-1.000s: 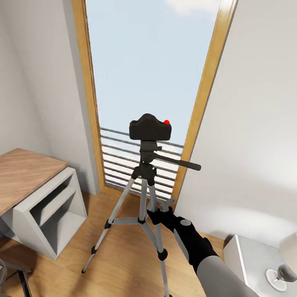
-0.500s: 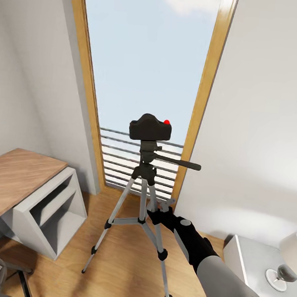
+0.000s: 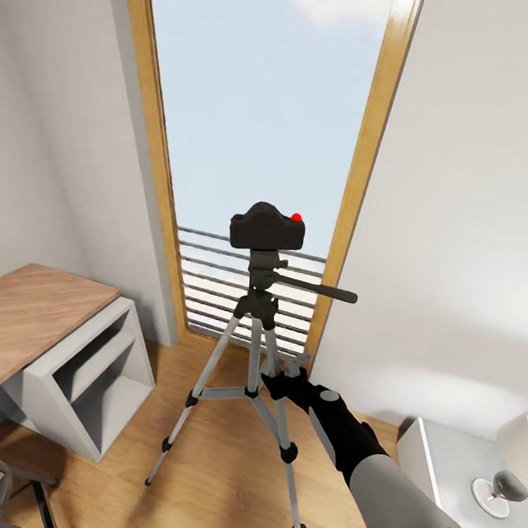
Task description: Attach the digital camera to the camera tripod in the bedroom.
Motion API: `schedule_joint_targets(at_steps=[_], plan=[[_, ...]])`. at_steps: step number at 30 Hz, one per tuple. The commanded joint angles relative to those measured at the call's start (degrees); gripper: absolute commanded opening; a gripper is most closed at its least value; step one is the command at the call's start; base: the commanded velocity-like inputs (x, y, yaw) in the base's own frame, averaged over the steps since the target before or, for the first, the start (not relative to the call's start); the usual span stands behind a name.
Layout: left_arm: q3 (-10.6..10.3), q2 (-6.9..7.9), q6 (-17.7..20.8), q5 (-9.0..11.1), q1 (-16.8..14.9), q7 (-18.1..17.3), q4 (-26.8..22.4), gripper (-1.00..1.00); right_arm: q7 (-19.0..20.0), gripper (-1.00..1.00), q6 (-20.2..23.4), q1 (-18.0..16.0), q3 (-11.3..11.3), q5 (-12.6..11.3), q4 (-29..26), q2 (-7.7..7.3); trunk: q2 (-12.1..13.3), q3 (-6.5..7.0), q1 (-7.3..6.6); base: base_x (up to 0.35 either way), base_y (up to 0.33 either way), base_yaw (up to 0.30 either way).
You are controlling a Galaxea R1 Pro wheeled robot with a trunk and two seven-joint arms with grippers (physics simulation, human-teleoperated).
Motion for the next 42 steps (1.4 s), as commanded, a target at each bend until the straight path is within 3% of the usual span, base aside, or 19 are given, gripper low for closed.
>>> schedule_joint_targets(at_steps=[1, 17, 18, 32, 42], plan=[[-0.5, 0.01, 0.2, 0.4, 0.0, 0.1, 0.0, 1.00, 0.1, -1.00, 0.4, 0.0, 0.0, 0.1, -0.1, -0.01, -0.1, -0.12, 0.03, 0.000, 0.000, 0.000], [-0.5, -0.04, 0.0, 0.4, 0.3, 0.0, 0.0, 1.00, 0.1, -1.00, 0.3, 0.0, -0.1, -0.4, -0.1, -0.23, -0.1, -0.12, 0.03, 0.000, 0.000, 0.000], [-0.5, -0.05, 0.0, 0.4, 0.3, 0.0, 0.0, 1.00, 0.2, 1.00, 0.2, 0.0, -0.1, -0.4, -0.1, -0.23, -0.1, -0.12, 0.03, 0.000, 0.000, 0.000], [-0.5, -0.14, -0.2, 0.4, 0.3, 0.0, 0.0, 1.00, 0.7, 1.00, 0.2, 0.0, -0.1, -0.4, -0.1, -0.27, -0.1, -0.12, 0.03, 0.000, 0.000, 0.000], [-0.5, -0.48, -3.7, 0.4, 0.3, 0.1, 0.0, 1.00, 0.8, 1.00, 0.3, 0.0, -0.1, -0.3, -0.1, -0.33, -0.1, -0.12, 0.03, -0.166, -0.036, 0.000]])
